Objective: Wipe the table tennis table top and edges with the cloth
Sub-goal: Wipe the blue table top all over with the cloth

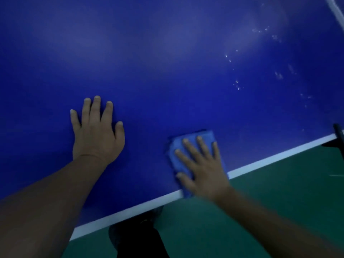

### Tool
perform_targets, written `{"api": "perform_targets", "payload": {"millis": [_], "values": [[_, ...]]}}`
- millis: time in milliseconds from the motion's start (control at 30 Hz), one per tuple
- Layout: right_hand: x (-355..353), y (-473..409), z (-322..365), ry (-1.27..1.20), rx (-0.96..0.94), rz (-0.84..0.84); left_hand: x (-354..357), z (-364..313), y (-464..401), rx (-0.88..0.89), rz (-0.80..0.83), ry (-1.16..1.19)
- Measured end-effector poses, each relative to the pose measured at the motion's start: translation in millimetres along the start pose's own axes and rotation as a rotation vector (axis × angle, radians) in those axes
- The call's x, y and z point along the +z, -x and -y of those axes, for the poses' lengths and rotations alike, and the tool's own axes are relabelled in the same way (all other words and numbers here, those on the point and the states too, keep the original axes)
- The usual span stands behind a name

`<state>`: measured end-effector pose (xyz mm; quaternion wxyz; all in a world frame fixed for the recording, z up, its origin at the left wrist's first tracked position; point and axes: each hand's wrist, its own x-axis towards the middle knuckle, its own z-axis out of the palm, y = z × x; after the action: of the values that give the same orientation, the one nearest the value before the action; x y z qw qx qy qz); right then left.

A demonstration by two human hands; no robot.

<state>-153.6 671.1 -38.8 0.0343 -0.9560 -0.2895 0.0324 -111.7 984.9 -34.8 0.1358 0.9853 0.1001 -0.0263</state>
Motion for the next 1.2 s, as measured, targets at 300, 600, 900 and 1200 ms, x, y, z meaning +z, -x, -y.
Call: {"api": "perform_targets", "payload": {"millis": [300, 600, 900, 1200], "values": [[-16, -65, -47, -0.091, 0.788, 0.037, -1, -2, 2, 0.016, -0.035, 0.023], [-17, -68, -58, 0.050, -0.099, 0.167, 1, 0, 0, 0.032, -0.009, 0.003], [-33, -193, -85, -0.013, 0.062, 0.182, -4, -2, -2, 0.017, -0.006, -0.008], [-39, -333, -131, 0.018, -0.072, 0.157, -6, -78, -141, -0.172, -0.192, 0.098]]}}
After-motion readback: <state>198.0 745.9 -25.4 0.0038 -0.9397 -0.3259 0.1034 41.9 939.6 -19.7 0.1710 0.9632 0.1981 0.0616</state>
